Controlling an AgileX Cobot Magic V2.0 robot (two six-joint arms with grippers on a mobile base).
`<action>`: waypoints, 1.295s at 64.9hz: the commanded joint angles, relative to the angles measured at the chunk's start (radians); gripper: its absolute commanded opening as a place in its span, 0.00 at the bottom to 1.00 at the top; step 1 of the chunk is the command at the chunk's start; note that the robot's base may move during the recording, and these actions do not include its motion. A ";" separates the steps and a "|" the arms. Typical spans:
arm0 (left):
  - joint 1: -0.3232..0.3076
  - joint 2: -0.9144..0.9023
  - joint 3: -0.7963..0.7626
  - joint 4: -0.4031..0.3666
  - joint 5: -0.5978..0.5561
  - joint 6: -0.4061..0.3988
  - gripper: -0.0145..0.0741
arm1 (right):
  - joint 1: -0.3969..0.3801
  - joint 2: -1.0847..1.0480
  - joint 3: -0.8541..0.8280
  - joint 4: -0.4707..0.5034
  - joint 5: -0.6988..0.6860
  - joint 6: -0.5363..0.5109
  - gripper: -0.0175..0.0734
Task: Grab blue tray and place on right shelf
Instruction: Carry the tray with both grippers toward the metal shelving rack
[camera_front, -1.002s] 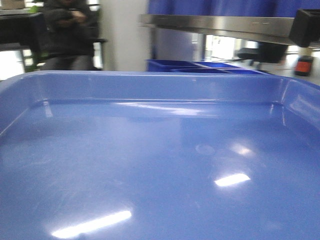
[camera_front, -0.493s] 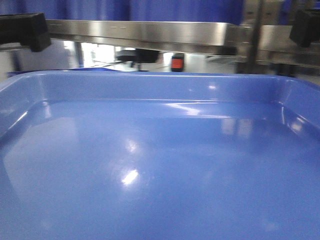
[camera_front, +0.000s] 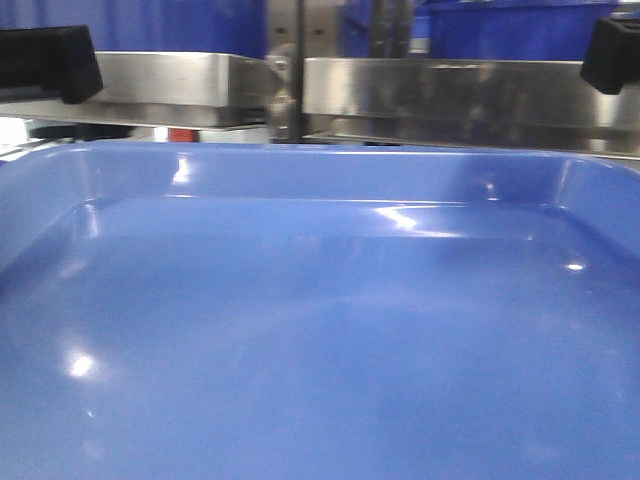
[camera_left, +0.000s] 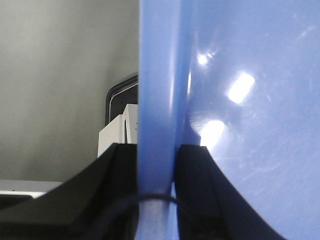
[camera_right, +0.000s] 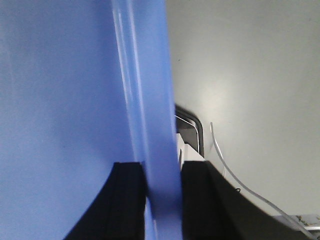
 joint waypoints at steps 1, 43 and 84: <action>-0.009 -0.024 -0.021 -0.008 0.126 -0.009 0.24 | -0.002 -0.023 -0.023 -0.021 -0.024 0.009 0.48; -0.009 -0.024 -0.021 -0.008 0.126 -0.009 0.24 | -0.002 -0.023 -0.023 -0.021 -0.024 0.009 0.48; -0.009 -0.024 -0.021 -0.008 0.126 -0.009 0.24 | -0.002 -0.023 -0.023 -0.021 -0.024 0.009 0.48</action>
